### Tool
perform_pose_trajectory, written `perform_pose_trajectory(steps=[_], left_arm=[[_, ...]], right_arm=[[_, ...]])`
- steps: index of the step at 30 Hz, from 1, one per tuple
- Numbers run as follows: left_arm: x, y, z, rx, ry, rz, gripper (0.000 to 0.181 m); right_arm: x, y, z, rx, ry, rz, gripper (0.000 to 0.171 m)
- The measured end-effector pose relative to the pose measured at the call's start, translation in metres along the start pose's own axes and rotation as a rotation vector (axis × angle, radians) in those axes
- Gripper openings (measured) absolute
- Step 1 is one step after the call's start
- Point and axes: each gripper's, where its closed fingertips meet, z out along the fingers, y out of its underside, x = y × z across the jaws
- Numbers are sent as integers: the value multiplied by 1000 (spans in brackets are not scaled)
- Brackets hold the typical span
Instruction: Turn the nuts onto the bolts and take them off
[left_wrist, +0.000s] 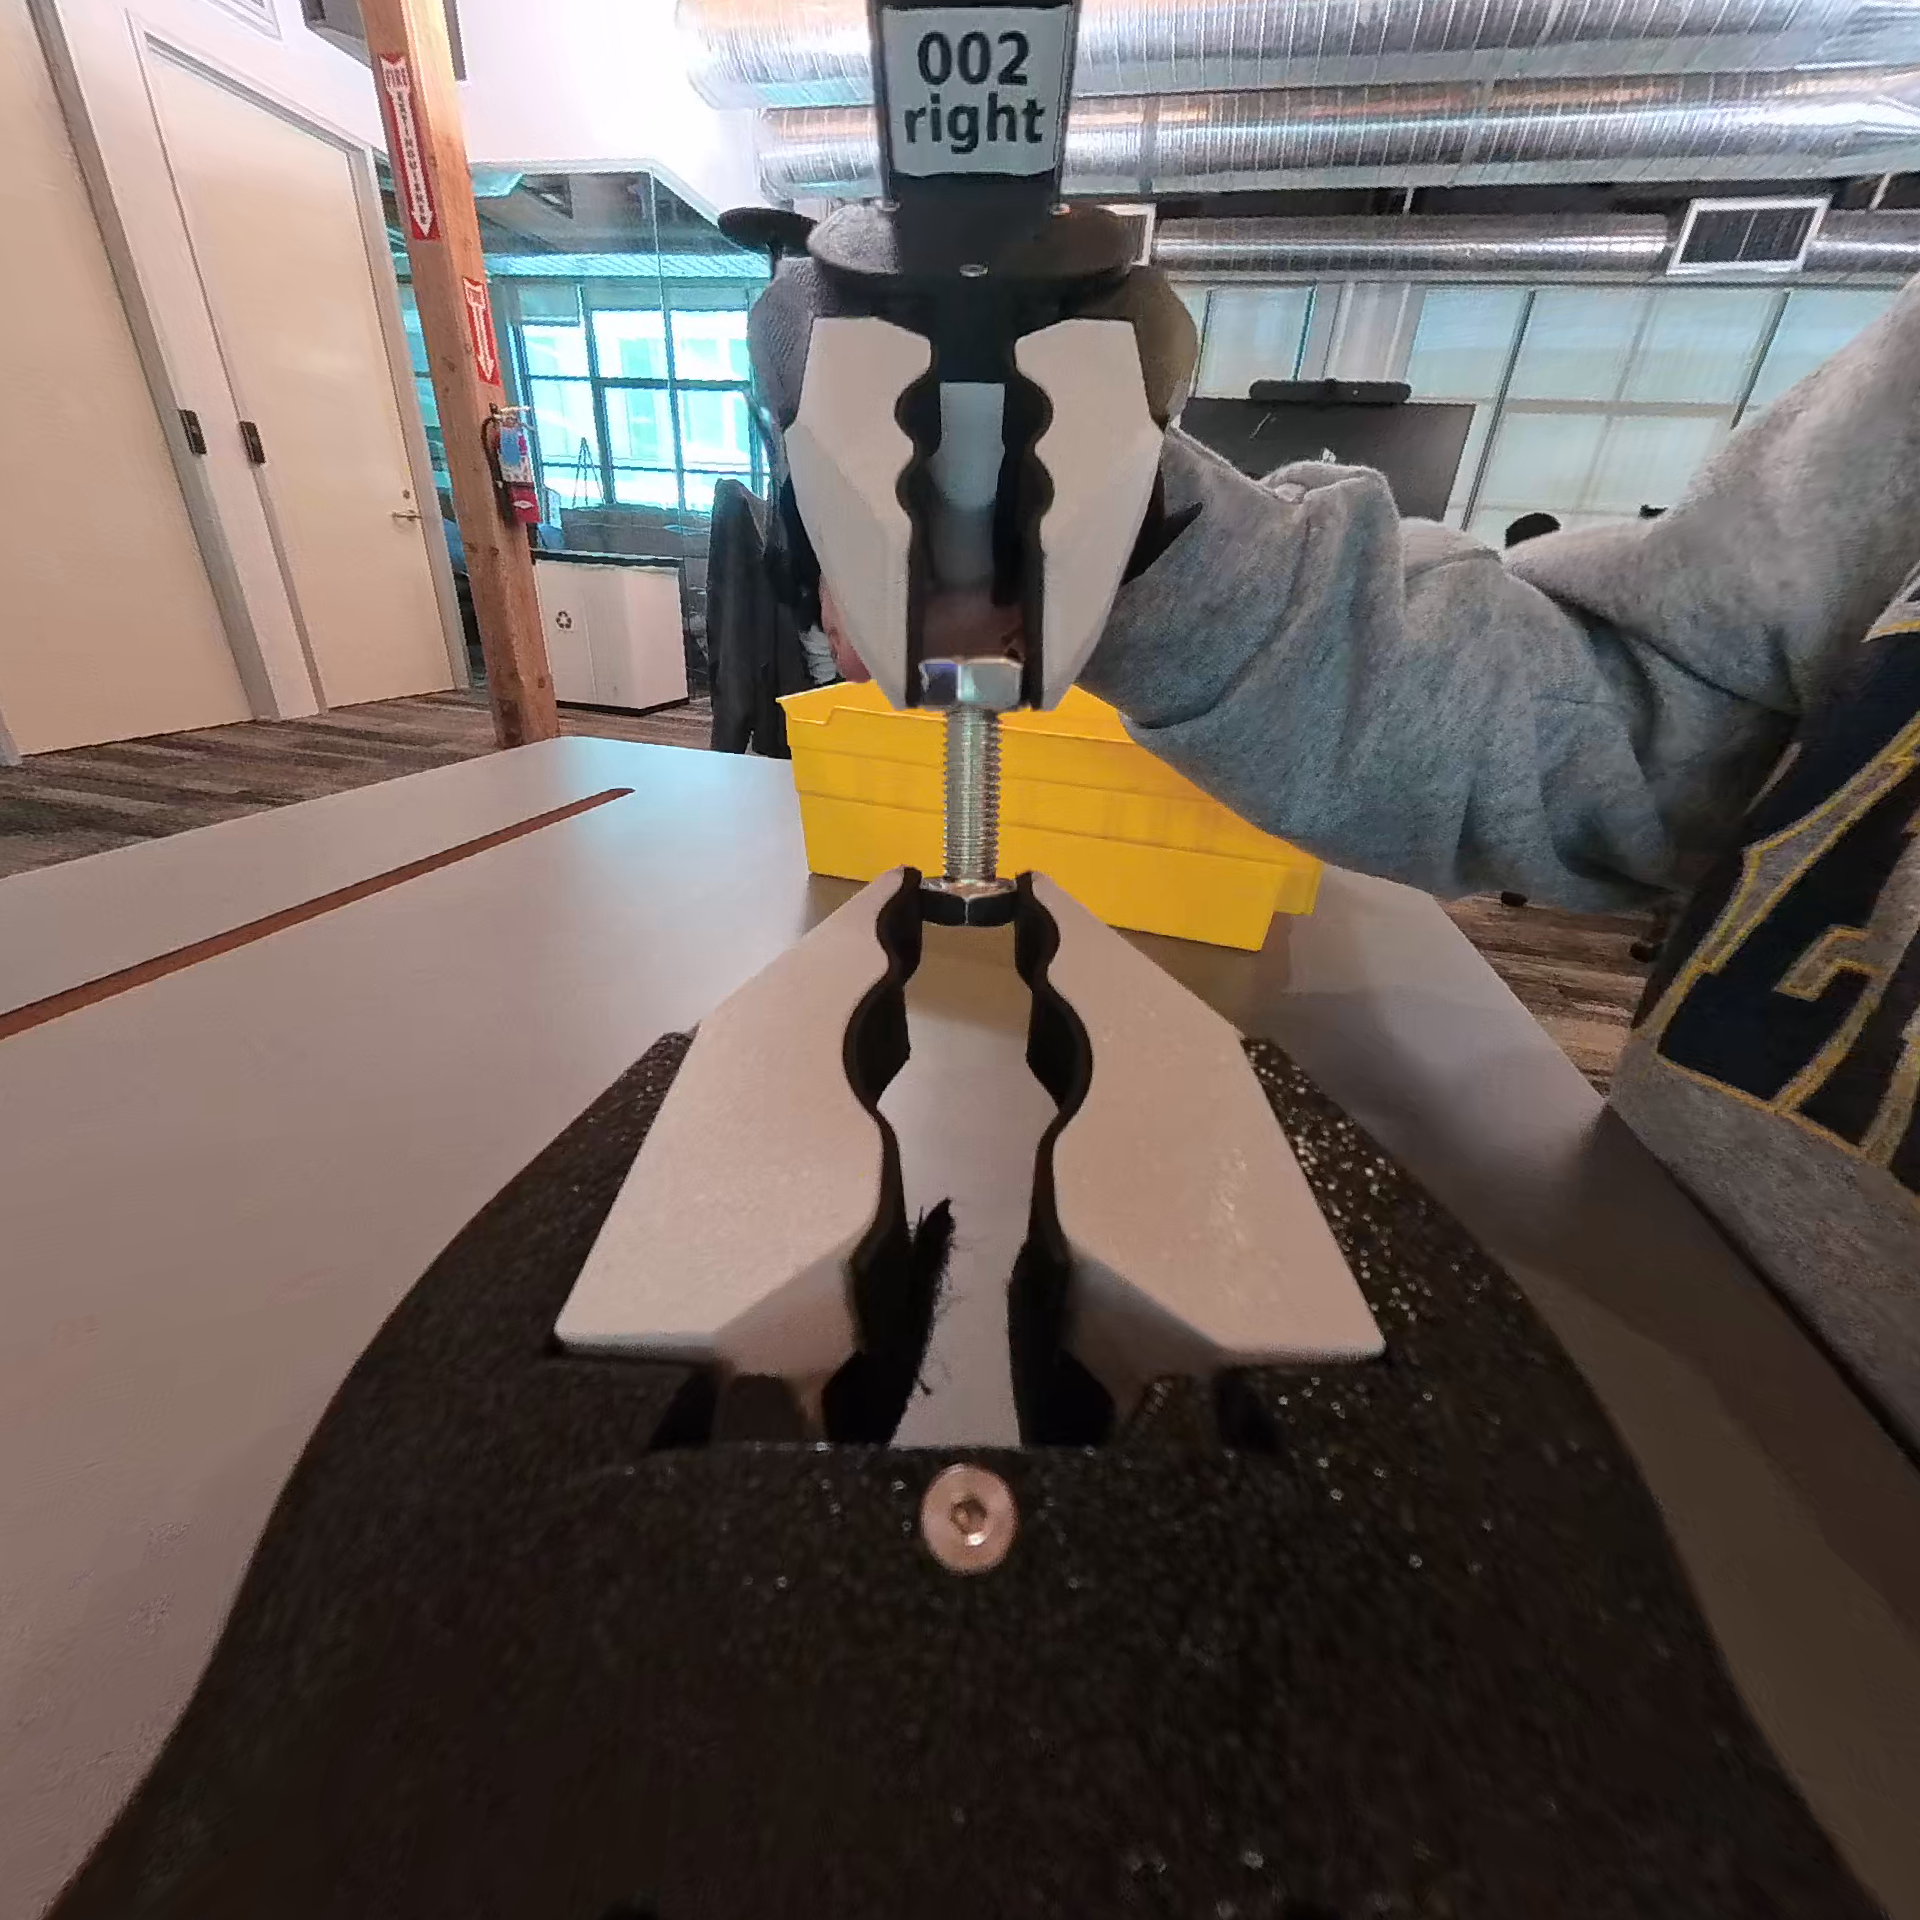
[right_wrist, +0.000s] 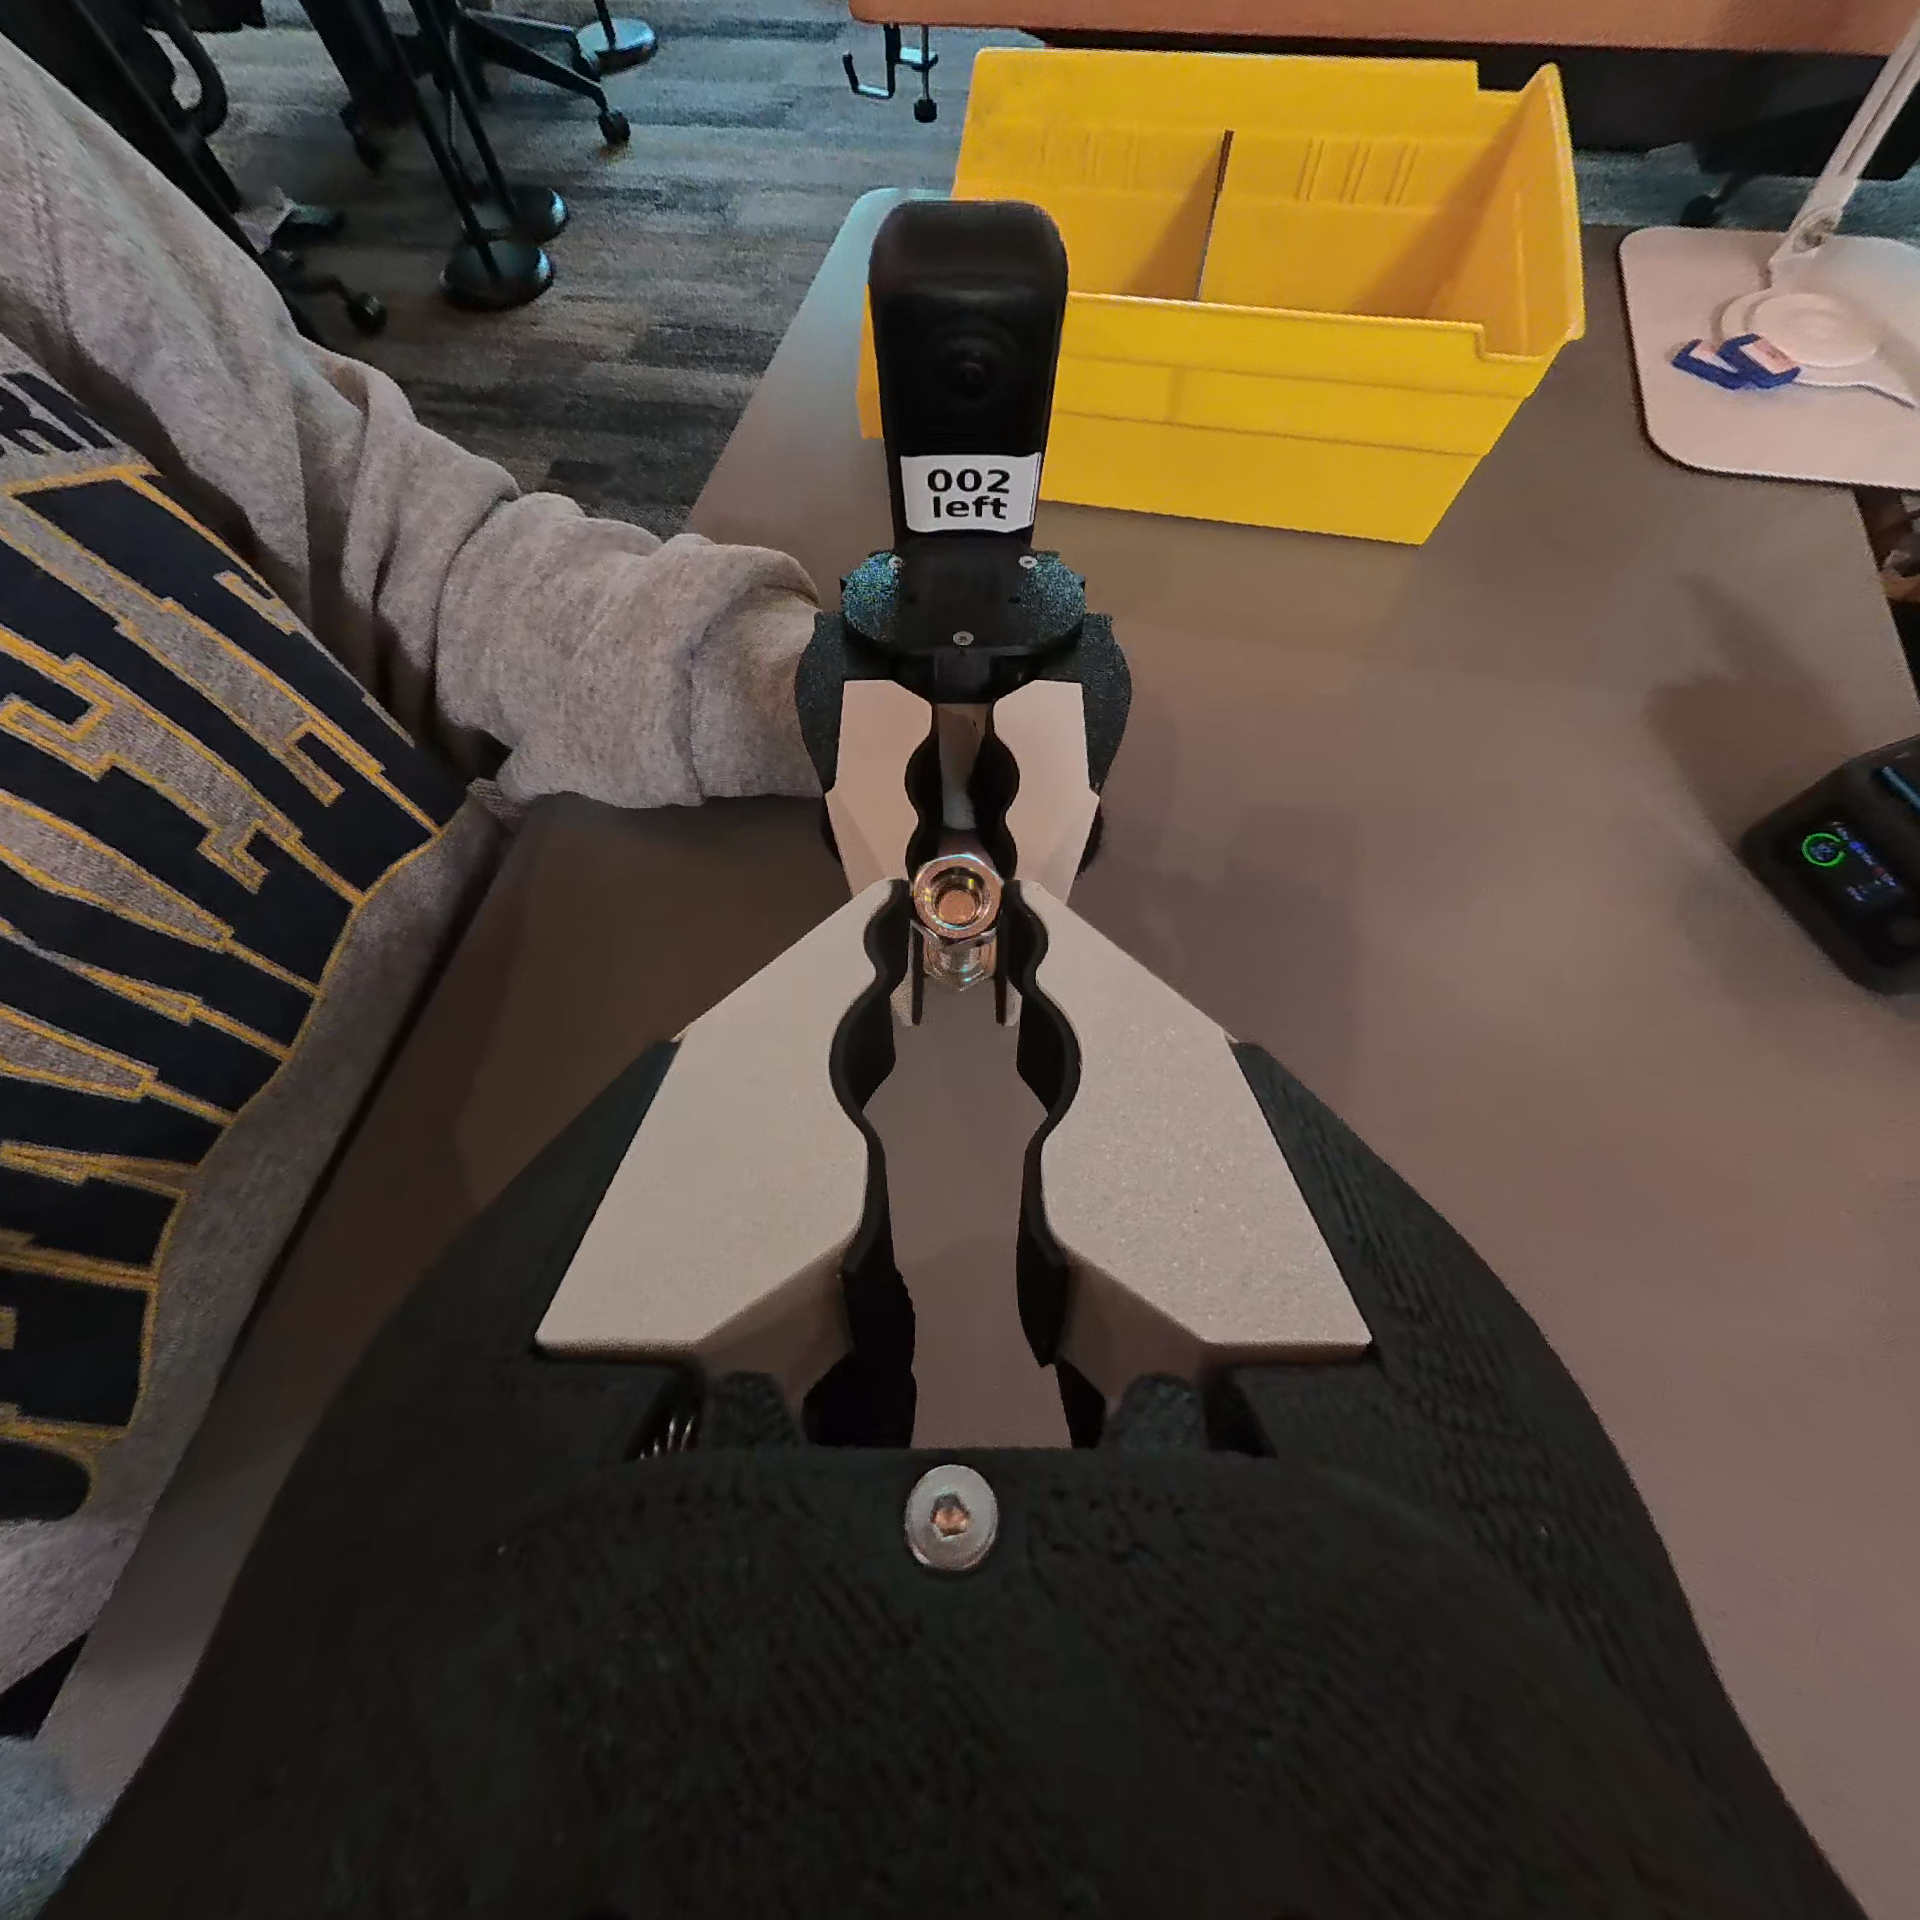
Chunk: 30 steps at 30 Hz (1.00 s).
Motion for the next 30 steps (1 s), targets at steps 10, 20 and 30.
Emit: perform_pose_trajectory(steps=[10, 20, 30], left_arm=[[-20, 5, -2, -38, -150, 13, 15], [-46, 4, -12, -66, -380, 62, 16], [-52, 8, -14, -75, -424, 57, 16]], right_arm=[[19, 3, 3, 45, 157, 135, 17], [46, 0, 7, 199, 603, 387, 17], [54, 3, 8, 271, 772, 406, 17]])
